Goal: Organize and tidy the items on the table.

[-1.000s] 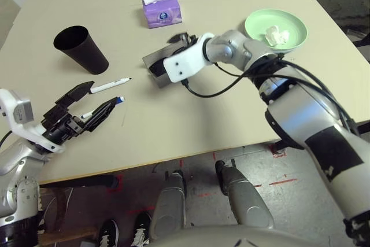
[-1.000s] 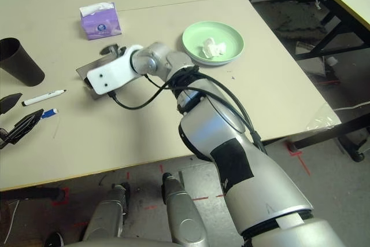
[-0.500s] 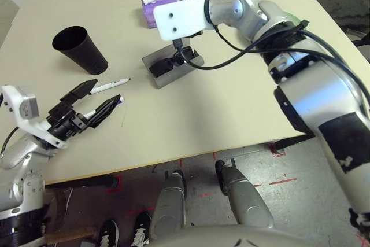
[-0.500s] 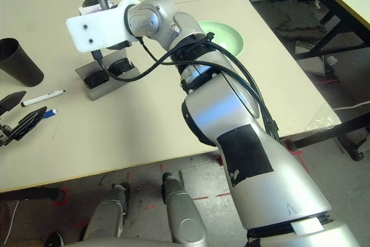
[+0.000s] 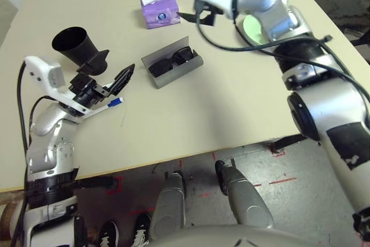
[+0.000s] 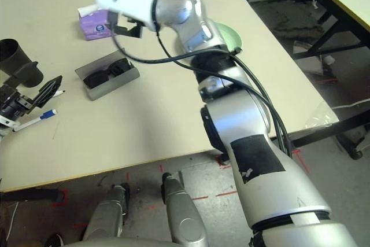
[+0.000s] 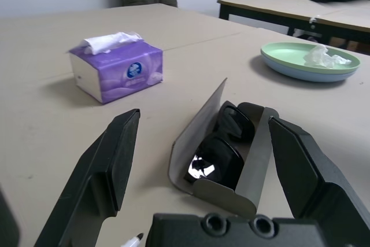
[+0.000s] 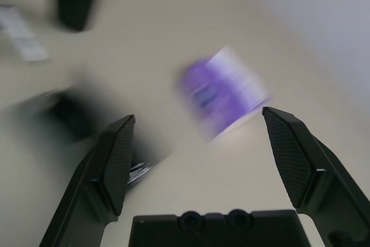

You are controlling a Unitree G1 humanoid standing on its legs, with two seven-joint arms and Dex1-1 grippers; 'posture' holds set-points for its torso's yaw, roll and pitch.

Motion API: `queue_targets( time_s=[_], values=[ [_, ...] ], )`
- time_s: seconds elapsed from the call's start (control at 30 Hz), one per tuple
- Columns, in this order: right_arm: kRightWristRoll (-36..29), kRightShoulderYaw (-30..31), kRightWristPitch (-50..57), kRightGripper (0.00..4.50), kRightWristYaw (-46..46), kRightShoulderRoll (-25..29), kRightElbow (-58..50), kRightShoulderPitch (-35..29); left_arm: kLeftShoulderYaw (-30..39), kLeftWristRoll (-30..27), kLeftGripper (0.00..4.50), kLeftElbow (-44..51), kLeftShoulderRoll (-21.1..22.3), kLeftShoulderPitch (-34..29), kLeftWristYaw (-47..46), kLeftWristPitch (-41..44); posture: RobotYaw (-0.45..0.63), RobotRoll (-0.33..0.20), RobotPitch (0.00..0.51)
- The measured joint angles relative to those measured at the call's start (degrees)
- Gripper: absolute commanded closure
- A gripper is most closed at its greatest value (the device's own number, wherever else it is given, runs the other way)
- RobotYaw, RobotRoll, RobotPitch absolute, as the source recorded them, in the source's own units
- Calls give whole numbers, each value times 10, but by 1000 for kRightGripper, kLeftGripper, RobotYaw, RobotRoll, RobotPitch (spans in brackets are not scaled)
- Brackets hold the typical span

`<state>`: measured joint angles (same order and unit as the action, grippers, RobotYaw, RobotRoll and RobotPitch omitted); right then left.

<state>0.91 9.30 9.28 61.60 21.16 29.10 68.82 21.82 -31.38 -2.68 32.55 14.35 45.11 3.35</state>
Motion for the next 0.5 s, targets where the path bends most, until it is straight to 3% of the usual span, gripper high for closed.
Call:
queue_targets(
  time_s=[0.13, 0.23, 0.33, 0.5],
  values=[
    [-100, -24, 215, 32, 70, 86, -196, -153, -3, 1, 0, -17, 3, 9, 9, -7, -227, 0, 238],
    [-194, -70, 293, 32, 87, 92, -295, -237, -3, 4, 0, -31, 4, 11, 16, -11, -238, 0, 235],
    [-260, -109, 300, 32, 89, 90, -341, -272, -4, 6, 0, -43, 9, 20, 25, -15, -245, 0, 232],
    [-284, -117, 240, 32, 119, 117, -355, -318, -4, 23, 0, -75, 23, 47, 23, -26, -260, 0, 228]
  ],
)
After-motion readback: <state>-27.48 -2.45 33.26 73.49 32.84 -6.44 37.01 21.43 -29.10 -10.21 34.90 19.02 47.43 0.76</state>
